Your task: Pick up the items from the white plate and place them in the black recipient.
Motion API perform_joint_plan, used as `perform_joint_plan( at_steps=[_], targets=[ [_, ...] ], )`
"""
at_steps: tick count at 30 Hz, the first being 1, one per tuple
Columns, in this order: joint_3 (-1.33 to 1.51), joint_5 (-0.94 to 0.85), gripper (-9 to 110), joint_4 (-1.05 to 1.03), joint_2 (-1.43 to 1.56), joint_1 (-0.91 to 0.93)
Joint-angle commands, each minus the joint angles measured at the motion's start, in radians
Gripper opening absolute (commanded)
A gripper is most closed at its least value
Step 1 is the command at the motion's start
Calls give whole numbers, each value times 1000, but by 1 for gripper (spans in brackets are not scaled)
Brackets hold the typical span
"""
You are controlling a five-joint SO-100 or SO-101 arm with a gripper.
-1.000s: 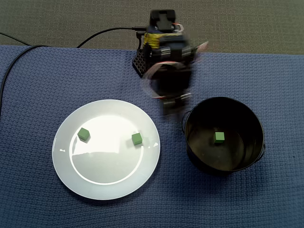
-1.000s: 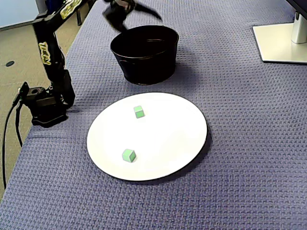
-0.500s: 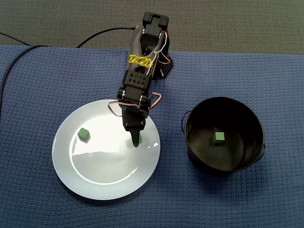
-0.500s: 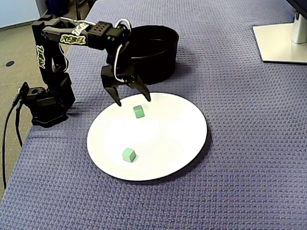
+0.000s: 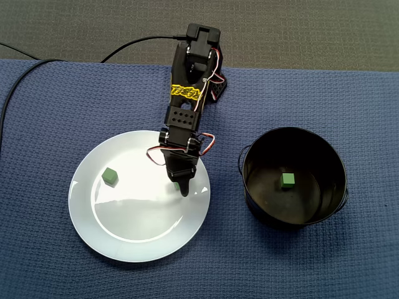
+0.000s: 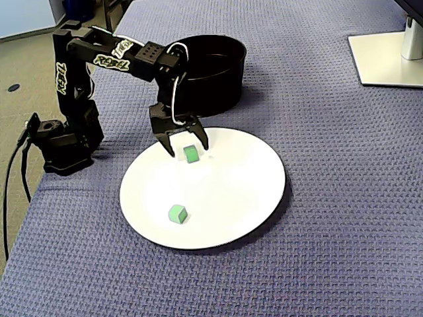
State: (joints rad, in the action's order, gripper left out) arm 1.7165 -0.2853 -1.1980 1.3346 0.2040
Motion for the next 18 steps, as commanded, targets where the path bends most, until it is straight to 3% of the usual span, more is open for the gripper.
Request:
perform_joint_plan(
  at_steps=[1, 14, 18],
  targets=[
    [-8, -18, 20, 21, -2, -8],
    [6, -61, 0, 71, -3, 17],
    [9, -63, 0, 74, 15, 20]
  ],
)
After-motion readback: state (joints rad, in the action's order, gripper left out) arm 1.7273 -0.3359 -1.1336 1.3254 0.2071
